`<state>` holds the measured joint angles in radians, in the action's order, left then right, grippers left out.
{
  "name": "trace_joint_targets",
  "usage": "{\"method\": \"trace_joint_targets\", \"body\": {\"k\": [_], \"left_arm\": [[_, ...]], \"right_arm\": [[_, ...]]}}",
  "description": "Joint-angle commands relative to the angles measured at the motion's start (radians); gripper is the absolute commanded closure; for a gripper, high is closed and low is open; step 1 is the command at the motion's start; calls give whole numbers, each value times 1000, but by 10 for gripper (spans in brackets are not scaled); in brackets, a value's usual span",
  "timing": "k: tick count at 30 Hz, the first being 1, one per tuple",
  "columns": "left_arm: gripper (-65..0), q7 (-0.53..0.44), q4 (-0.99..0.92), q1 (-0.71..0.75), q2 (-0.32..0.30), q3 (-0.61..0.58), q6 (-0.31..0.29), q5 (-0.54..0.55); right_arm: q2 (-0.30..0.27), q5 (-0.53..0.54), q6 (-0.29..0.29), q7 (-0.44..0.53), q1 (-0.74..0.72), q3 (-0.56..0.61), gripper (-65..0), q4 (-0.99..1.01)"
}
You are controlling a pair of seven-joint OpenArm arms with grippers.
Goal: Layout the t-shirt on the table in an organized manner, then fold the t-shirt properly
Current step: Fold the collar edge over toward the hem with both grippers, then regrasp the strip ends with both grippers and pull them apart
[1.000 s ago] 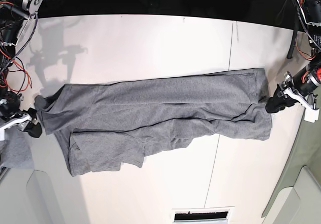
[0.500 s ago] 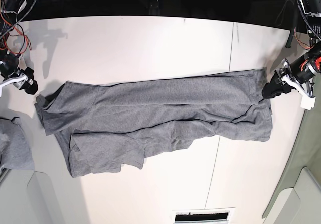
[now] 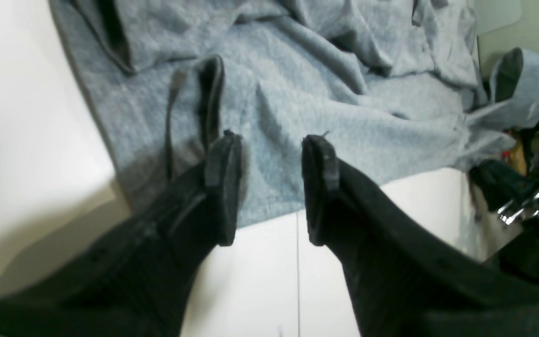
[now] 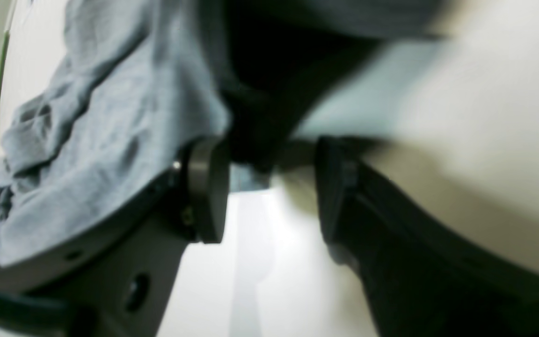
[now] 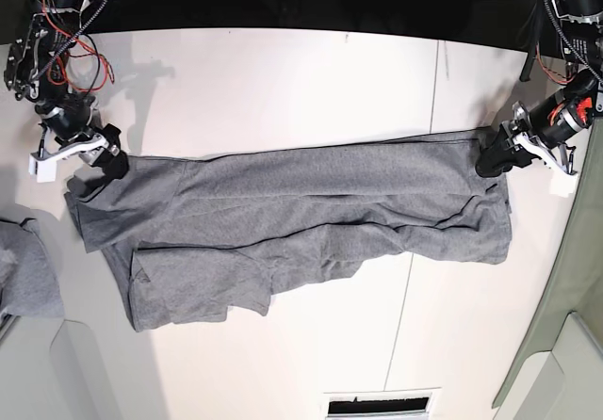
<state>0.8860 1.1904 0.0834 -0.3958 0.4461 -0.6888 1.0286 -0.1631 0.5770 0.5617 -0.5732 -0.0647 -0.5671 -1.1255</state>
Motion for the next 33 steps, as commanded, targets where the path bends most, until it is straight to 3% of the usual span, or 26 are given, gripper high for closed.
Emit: {"method": "trace_joint_targets", "body": {"k": [1,4,6,10,23,33], "left_arm": [[-245,-14,16,-11,-17,6,-9,13],[-245,-14,16,-11,-17,6,-9,4],[-245,-14,16,-11,-17,6,-9,3],[-245,-14,16,-11,-17,6,-9,0],[-245,-14,16,-11,-18,6,-9,-9],[-245,-14,16,-11,-18,6,-9,-9]], "right_arm": [[-5,5,10,20,-27,6,-300,-16],[17,-2,10,20,-57,18,-298,-16],[28,-2,10,20,-76,20,-258,-16],[33,8,10,19,-110,21,0,-16],[33,47,16,-14,-296,77,0,-17],[33,-172,-8,1,-370,269,-5,-11]]}}
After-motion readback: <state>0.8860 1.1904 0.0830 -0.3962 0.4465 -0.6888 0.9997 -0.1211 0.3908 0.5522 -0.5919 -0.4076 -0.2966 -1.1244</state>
